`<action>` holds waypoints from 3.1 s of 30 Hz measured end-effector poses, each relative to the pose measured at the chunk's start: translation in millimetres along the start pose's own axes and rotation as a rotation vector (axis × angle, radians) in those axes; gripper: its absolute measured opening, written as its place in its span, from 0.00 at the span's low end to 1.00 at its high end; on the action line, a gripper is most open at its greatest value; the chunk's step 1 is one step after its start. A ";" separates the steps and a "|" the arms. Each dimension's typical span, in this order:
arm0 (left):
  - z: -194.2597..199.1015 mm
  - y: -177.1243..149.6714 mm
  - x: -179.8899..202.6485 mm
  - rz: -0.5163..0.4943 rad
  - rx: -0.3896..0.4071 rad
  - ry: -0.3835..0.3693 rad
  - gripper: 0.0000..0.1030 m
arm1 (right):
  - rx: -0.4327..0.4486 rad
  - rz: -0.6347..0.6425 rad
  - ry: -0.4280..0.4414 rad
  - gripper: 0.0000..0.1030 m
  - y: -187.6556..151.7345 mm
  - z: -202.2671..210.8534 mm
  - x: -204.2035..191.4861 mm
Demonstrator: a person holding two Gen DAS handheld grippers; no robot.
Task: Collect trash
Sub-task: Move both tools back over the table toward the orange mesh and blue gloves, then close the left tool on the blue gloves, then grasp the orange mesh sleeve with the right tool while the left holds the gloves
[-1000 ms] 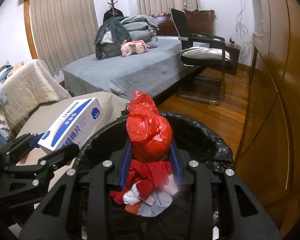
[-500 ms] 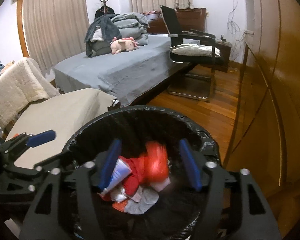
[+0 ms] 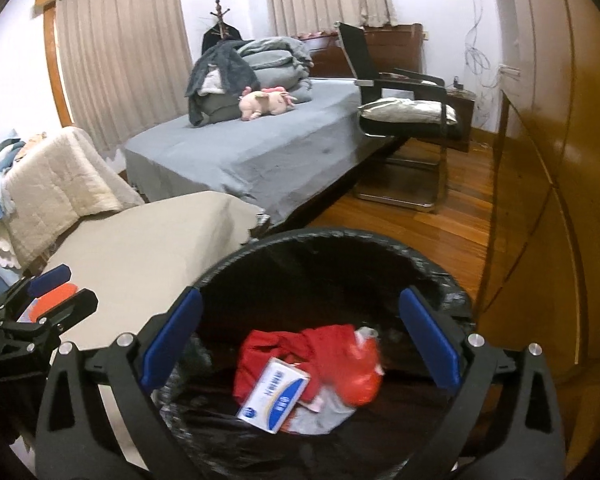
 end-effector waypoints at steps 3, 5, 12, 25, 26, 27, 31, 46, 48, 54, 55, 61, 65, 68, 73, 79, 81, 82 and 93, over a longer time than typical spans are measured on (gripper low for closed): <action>18.8 -0.6 -18.7 0.025 0.021 0.037 0.94 | 0.003 0.016 0.031 0.94 3.1 2.7 -23.8; 29.3 -1.7 -29.4 0.039 0.032 0.063 0.94 | 0.010 0.032 0.052 0.94 5.5 5.1 -42.2; 71.6 -9.6 -78.3 0.101 0.077 0.152 0.94 | 0.046 0.097 0.128 0.94 15.3 9.9 -110.9; 137.9 -36.0 -168.8 0.186 0.120 0.323 0.94 | 0.043 0.191 0.252 0.94 11.1 1.9 -235.1; 144.0 -40.3 -177.0 0.195 0.122 0.337 0.94 | 0.041 0.195 0.256 0.94 8.9 1.2 -241.5; 149.8 -44.6 -185.2 0.202 0.124 0.351 0.94 | 0.037 0.200 0.259 0.94 7.8 -0.8 -249.7; 166.9 -57.4 -214.9 0.225 0.126 0.401 0.94 | 0.030 0.222 0.269 0.94 1.3 -8.6 -279.7; 193.6 -111.1 -320.0 0.367 0.088 0.535 0.92 | 0.000 0.318 0.282 0.94 -28.2 -27.9 -345.7; 190.1 -119.6 -328.7 0.391 0.070 0.527 0.90 | -0.001 0.331 0.282 0.94 -31.2 -29.8 -351.1; 170.0 -138.0 -336.9 0.429 0.011 0.473 0.88 | -0.011 0.359 0.285 0.94 -38.6 -33.9 -362.1; 166.6 -139.6 -337.1 0.431 0.001 0.469 0.88 | -0.012 0.364 0.285 0.94 -39.5 -34.1 -363.6; 149.7 -142.4 -337.9 0.447 -0.025 0.432 0.87 | -0.015 0.383 0.284 0.94 -43.7 -35.8 -365.4; 139.8 -140.6 -336.8 0.478 -0.018 0.377 0.81 | -0.019 0.385 0.281 0.94 -44.7 -38.3 -364.3; 129.7 -136.5 -329.1 0.486 -0.015 0.317 0.73 | -0.021 0.387 0.281 0.94 -45.6 -38.9 -364.4; 118.0 -130.5 -318.9 0.486 -0.008 0.245 0.41 | -0.024 0.390 0.283 0.94 -46.1 -39.0 -366.1; 125.9 -121.6 -313.5 0.456 0.016 0.263 0.29 | -0.023 0.386 0.289 0.94 -46.8 -37.7 -367.8; 135.2 -118.9 -314.8 0.453 0.034 0.285 0.28 | -0.023 0.384 0.293 0.94 -47.6 -36.1 -371.8; 140.9 -117.6 -315.8 0.453 0.045 0.298 0.28 | -0.022 0.383 0.299 0.94 -48.1 -35.0 -374.3; 178.5 -127.7 -329.1 0.429 0.048 0.418 0.28 | -0.037 0.425 0.356 0.94 -67.2 -25.9 -429.2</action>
Point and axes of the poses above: each gripper's, at about its wrist camera, not at the fingertips, and z roughly against the way its jaws point, x to its right, y to its top, the point moved 10 cm from there along -z, roughly the way its jaws point, and after that the axes turned 15 degrees about -y, right-handed, at the moved point
